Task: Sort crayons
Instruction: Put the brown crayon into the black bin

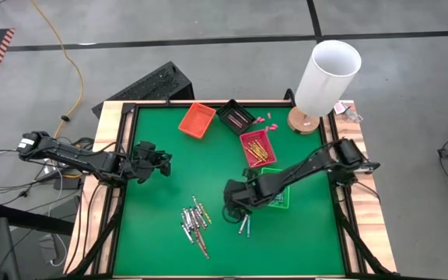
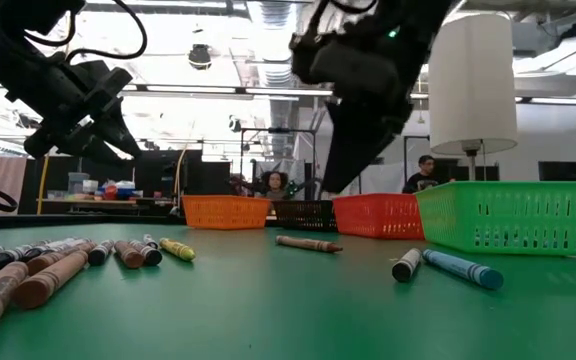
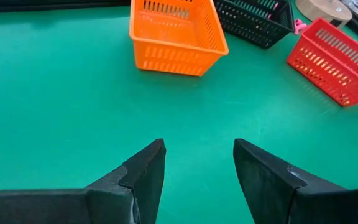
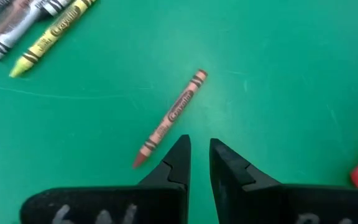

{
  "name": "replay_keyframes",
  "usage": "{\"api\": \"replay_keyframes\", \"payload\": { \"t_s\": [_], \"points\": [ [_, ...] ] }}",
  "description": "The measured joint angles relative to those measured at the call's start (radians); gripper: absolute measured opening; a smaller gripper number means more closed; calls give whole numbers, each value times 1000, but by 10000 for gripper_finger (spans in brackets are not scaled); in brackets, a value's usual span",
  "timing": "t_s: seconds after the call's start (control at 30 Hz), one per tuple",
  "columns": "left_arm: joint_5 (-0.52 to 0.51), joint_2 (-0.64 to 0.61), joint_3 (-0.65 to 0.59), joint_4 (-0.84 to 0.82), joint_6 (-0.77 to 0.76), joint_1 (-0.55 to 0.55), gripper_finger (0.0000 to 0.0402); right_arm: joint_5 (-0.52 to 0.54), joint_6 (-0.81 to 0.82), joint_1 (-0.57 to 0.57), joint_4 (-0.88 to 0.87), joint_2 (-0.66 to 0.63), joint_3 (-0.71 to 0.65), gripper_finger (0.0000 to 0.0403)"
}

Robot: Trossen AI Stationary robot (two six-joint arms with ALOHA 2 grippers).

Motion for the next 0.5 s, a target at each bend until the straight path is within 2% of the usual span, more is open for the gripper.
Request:
{"api": "replay_keyframes", "payload": {
  "t_s": [0.2, 0.5],
  "points": [
    [0, 0, 0, -1, 0, 0, 180, -11, 9, -8, -1, 35, 14, 82],
    [-18, 0, 0, 0, 8, 0, 180, -11, 77, -13, 50, 36, 9, 169]
  ]
}}
